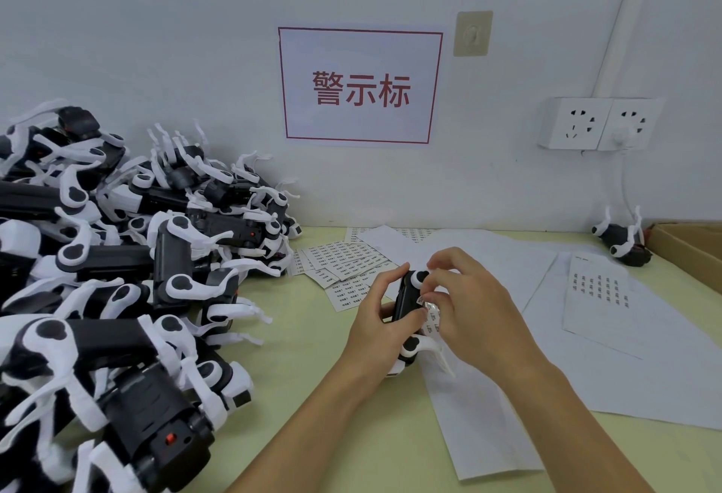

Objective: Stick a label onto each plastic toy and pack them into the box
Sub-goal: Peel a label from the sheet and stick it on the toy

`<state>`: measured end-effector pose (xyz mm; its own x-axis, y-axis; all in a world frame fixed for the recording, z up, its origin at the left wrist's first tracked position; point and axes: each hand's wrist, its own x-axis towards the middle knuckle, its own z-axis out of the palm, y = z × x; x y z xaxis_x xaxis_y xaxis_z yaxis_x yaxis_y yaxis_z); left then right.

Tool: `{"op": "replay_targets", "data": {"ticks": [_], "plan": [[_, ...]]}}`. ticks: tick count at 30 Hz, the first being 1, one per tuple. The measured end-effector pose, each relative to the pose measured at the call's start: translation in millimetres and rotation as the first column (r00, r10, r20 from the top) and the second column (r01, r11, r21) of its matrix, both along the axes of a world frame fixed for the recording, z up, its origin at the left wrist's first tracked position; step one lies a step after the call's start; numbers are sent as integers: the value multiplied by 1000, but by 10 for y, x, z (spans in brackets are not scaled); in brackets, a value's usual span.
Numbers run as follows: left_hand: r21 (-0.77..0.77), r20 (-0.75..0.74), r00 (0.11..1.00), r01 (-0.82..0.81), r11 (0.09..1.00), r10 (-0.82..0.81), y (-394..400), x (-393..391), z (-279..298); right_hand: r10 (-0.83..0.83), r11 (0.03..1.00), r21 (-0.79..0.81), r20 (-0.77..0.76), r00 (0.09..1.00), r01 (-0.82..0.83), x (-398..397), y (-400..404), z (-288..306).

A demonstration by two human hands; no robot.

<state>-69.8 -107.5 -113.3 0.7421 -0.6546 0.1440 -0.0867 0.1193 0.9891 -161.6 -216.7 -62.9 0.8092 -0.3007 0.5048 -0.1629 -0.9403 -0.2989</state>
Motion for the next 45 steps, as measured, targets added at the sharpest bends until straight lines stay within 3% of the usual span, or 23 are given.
{"op": "replay_targets", "data": {"ticks": [15,27,45], "plan": [[-7,-15,1000,-16,1000,16,-14,-34,20,2,1000,-31,25,1000,-2,-11,40,18],[14,-27,999,-27,1000,27,-23,-23,24,-4,995,-95,152,988,18,-12,92,15],[22,-43,998,-48,999,49,-12,-75,66,-153,985,-61,165,974,164,12,103,-32]]}}
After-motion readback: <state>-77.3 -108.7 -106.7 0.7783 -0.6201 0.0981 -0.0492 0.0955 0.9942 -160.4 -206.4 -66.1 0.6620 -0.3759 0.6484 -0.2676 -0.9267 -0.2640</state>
